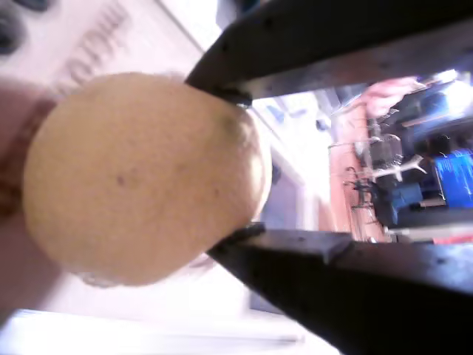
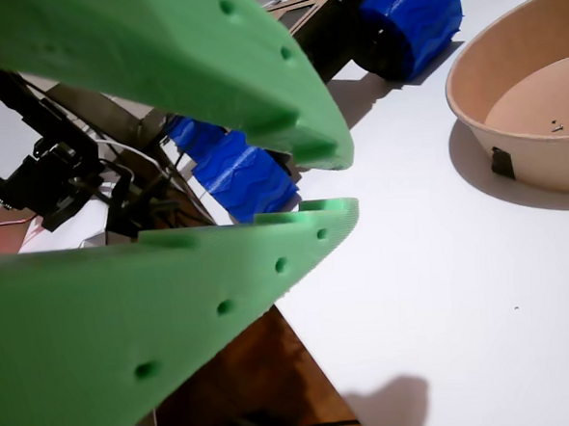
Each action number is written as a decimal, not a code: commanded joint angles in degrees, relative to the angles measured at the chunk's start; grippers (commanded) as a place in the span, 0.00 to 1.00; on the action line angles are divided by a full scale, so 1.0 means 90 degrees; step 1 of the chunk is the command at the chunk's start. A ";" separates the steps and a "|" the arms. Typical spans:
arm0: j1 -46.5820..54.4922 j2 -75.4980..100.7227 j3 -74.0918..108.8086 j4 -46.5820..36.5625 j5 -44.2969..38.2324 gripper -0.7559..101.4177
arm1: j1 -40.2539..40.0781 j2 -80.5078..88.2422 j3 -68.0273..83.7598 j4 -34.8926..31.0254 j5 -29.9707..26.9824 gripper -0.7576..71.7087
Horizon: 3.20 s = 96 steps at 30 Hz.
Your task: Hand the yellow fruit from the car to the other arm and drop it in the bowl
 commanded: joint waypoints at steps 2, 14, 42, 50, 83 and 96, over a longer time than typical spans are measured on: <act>0.0156 0.1504 -0.0254 0.0693 -0.0078 0.01 | -0.0029 0.0039 -0.0254 0.0029 0.0059 0.01; 0.1221 0.3076 -0.0156 0.1904 -0.0078 0.01 | -0.0352 -0.0166 -0.0430 -0.0010 -0.0527 0.01; 0.3955 0.7100 0.5498 -0.0283 -0.1533 0.01 | -0.2441 -0.0596 -0.1963 -0.2012 -0.5166 0.01; 0.5830 0.7773 0.5479 -0.0918 -0.3271 0.01 | -0.2812 -0.0586 -0.2070 -0.2285 -0.5488 0.01; 0.9043 0.7549 0.8164 -0.7119 -0.5742 0.01 | -0.6650 0.1504 -0.0586 -0.2227 -0.6611 0.01; 0.9033 0.7510 0.8164 -0.7090 -0.5752 0.01 | -0.6768 0.1035 -0.0762 -0.2227 -0.6113 0.40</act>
